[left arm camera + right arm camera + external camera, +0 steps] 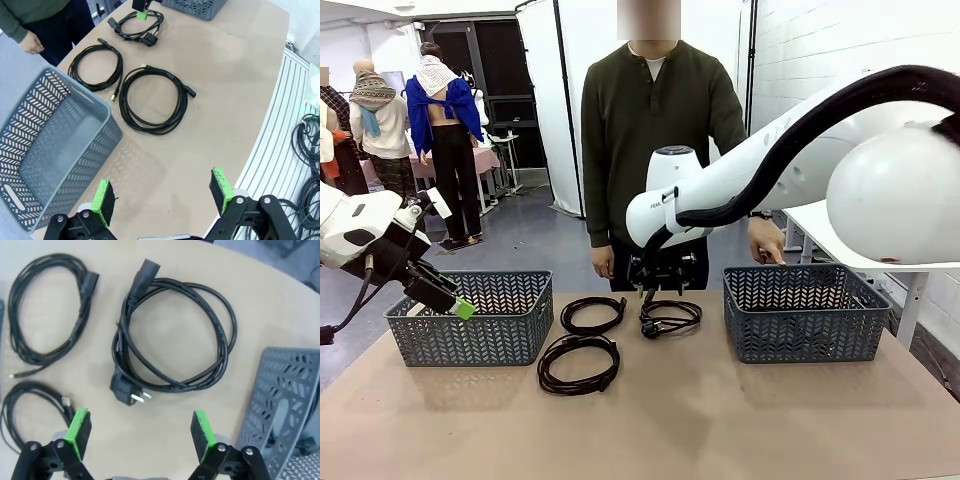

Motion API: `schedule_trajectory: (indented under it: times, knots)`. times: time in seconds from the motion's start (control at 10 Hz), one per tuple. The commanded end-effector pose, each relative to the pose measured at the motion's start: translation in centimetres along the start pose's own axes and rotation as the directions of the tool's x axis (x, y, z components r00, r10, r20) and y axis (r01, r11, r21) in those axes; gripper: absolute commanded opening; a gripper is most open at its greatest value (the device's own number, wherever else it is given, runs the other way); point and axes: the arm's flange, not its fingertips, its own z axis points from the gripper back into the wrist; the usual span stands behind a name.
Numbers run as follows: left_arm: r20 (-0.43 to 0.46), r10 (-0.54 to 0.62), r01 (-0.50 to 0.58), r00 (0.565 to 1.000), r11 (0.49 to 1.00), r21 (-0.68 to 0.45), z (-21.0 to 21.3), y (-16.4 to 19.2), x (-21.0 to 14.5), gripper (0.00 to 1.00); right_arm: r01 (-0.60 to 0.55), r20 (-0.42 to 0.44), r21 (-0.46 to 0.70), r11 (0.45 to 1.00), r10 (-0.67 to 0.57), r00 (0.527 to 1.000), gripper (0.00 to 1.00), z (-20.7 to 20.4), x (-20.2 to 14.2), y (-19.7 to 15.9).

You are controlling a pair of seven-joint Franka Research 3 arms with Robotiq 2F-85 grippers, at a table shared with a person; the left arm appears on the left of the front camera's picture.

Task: Organize the cables according to human instructions.
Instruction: Pick up a bundle of cables and place it in the basket indicated by the human.

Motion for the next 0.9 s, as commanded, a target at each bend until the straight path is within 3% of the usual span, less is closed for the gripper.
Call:
schedule_trajectory:
  times: [0.0, 0.8]
  knots:
    - [0.007, -0.002, 0.002, 1.0, 1.0, -0.012, -0.1, 0.3, -0.1, 1.0, 0.057, -0.003, -0.055, 0.997, -0.058, 0.998, 1.0, -1.3, 1.2, 0.8]
    - [0.007, -0.002, 0.002, 1.0, 1.0, -0.012, -0.1, 0.3, -0.1, 1.0, 0.063, -0.123, -0.08, 0.995, -0.073, 0.99, 1.0, -5.0, 4.0, 1.1]
